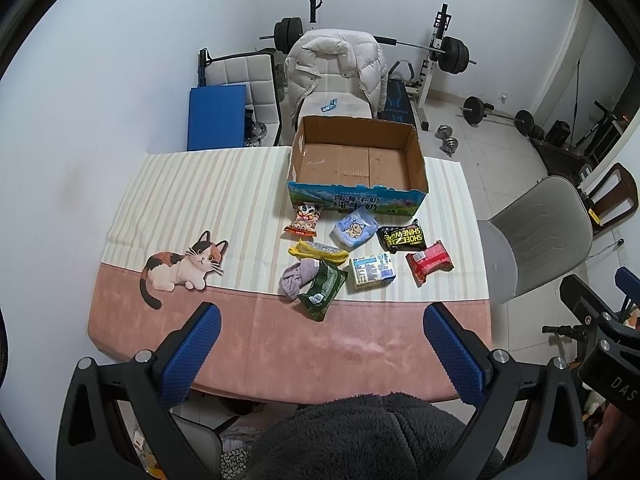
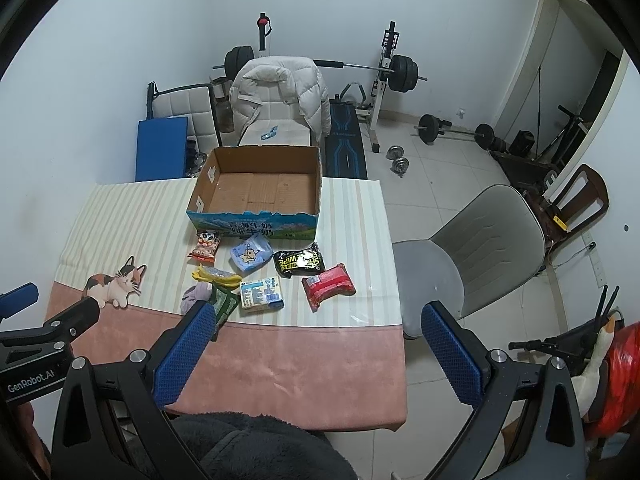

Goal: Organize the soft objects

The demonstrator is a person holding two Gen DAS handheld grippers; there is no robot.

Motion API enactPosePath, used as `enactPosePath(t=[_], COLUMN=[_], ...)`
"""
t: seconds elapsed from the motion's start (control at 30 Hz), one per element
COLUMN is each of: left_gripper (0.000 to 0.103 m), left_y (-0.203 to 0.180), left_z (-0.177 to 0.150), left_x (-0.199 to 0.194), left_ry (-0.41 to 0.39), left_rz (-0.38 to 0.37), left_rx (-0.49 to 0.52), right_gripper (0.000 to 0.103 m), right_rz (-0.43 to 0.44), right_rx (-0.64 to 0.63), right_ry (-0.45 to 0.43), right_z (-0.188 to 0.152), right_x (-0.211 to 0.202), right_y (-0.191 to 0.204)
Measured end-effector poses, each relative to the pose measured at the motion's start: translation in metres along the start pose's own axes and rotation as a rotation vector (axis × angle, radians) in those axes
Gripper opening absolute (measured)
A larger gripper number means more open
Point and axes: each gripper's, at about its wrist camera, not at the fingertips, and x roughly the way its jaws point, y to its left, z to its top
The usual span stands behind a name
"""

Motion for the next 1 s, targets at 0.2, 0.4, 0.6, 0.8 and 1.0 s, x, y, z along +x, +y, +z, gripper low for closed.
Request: enactPosePath(t=[0.2, 0.4, 0.6, 0.8, 1.0], left_gripper=[0.103, 0.103, 0.103, 0.103, 0.103], left_y=[-0.0006, 0.0012, 0.0005, -0.0009, -0.0001], left_z=[0.0, -0.0007, -0.0025, -0.0077, -0.0069], left_x=[-0.0002, -0.0004, -0.0002, 0.0003, 0.0002], left_ry=[-0.002, -0.002, -0.001, -0.001, -0.001], left_rz=[-0.001, -0.002, -0.001, -0.002, -0.004], left_rx=[-0.002, 0.001, 0.0, -0.002, -0.001], right_gripper=[0.103, 0.103, 0.103, 0.103, 0.103], right_rz=[-0.001, -0.001, 0.0, -0.005, -0.002], right_rx=[0.0, -0.002, -0.001, 0.002, 0.001], right_ry=[0.0, -0.001, 0.0, -0.008, -0.01], right_z=[0.0009, 0.0025, 0.0024, 0.0002, -0.0021], right_x=[-0.0003, 0.0003, -0.0001, -0.0002, -0.0006], right_y=[0.0005, 0.0009, 0.0004, -0.0017, -0.0032])
